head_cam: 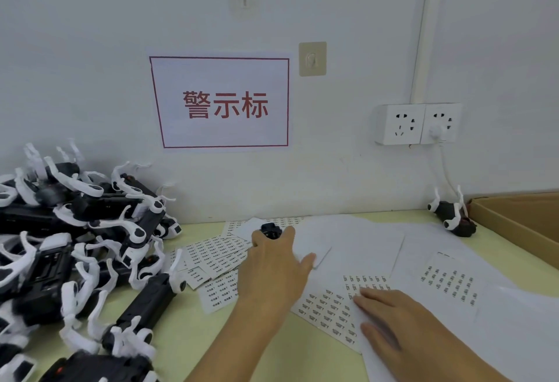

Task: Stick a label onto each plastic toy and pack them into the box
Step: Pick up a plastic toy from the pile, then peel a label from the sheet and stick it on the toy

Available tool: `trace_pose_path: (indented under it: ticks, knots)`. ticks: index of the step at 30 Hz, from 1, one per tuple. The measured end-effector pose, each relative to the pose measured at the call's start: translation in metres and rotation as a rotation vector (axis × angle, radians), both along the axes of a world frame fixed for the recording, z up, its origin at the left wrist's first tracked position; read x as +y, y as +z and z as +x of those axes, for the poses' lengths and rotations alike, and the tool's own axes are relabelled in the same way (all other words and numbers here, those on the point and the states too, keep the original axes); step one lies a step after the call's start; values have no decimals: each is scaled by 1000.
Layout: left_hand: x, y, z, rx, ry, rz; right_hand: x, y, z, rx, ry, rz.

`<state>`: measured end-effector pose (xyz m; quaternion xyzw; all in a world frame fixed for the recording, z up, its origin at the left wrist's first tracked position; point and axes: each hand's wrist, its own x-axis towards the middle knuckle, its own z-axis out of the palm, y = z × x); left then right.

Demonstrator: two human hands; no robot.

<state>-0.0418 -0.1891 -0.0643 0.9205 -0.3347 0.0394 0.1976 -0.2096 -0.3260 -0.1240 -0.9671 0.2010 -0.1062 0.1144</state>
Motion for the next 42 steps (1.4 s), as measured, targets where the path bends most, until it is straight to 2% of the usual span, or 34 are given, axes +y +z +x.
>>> trace_pose_path:
  ticks: [5,11,17,18,20,22,23,26,29,32,38,42]
  knots:
    - [15,13,30,103,-25,-50,0,-1,-1,0,1,5]
    - [28,17,56,159,64,63,1,-1,-2,-7,7,-7]
    - [26,16,55,95,3,134,0,-1,-1,-17,15,-10]
    - [25,15,53,33,-42,70,0,-2,0,-23,17,-9]
    - [19,12,43,-87,-181,-200,1,-3,0,-33,24,-4]
    - [7,7,26,-103,-332,-426,0,-5,1,-58,25,1]
    - [0,1,17,-81,-390,-445,0,-5,1,-81,25,15]
    - [-17,-33,-7,-17,-478,-298,3,-4,1,-173,46,128]
    - [-22,-63,-14,-21,-450,-90,4,-1,1,-320,48,286]
    - [-23,-72,-11,-34,-429,-33,2,3,1,-427,-37,304]
    - [-26,-76,-5,-1,-449,-58,-1,-2,-1,-231,-157,298]
    - [-26,-75,-7,16,-470,-49,0,-1,-1,-249,-170,300]
